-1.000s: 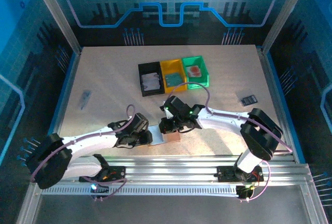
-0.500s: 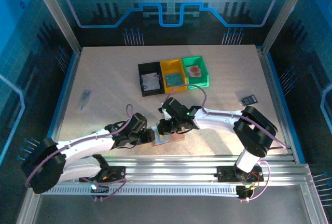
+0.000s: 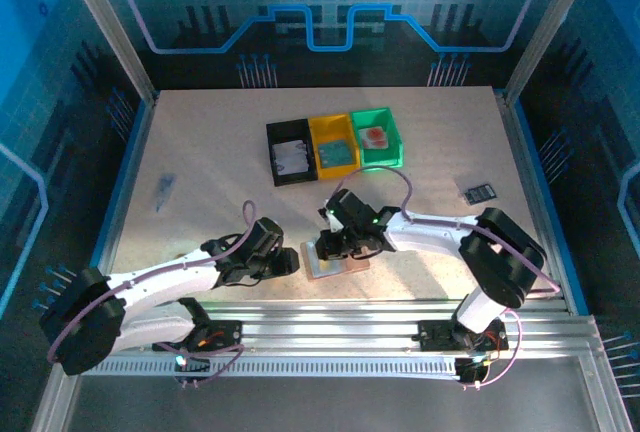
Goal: Take the credit cards out of the card holder
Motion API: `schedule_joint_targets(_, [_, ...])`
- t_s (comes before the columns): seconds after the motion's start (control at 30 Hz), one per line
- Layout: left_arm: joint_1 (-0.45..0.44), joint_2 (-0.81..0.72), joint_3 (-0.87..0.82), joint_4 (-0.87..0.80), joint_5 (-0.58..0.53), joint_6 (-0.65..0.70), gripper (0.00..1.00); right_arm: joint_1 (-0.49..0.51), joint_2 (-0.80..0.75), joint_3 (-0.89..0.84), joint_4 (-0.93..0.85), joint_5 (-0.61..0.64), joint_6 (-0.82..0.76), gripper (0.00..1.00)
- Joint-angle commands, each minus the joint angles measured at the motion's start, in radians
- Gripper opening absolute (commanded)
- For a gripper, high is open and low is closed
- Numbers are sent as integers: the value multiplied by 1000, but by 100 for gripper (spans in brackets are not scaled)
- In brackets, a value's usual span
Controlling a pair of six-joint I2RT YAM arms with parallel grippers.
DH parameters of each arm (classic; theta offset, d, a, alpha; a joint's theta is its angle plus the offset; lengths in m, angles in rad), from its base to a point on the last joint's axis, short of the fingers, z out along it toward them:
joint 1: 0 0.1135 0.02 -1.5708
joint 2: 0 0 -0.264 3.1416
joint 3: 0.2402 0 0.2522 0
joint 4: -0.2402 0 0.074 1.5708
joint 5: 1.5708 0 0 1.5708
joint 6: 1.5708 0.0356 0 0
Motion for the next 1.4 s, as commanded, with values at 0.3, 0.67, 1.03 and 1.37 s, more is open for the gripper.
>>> schedule_joint_targets(0.3, [-6, 43, 38, 9, 44, 9, 50, -102, -123, -75, -82, 19, -46, 0])
schedule_joint_targets(0.67, [-5, 93, 68, 12, 55, 13, 51, -148, -178, -73, -212, 109, -115, 24])
schedule_joint_targets(1.03, [-6, 188, 158, -35, 44, 21, 54, -100, -245, -29, -177, 82, -83, 42])
schedule_joint_targets(1.37, [-8, 331, 217, -86, 46, 24, 53, -40, -49, -22, -19, 2, -10, 32])
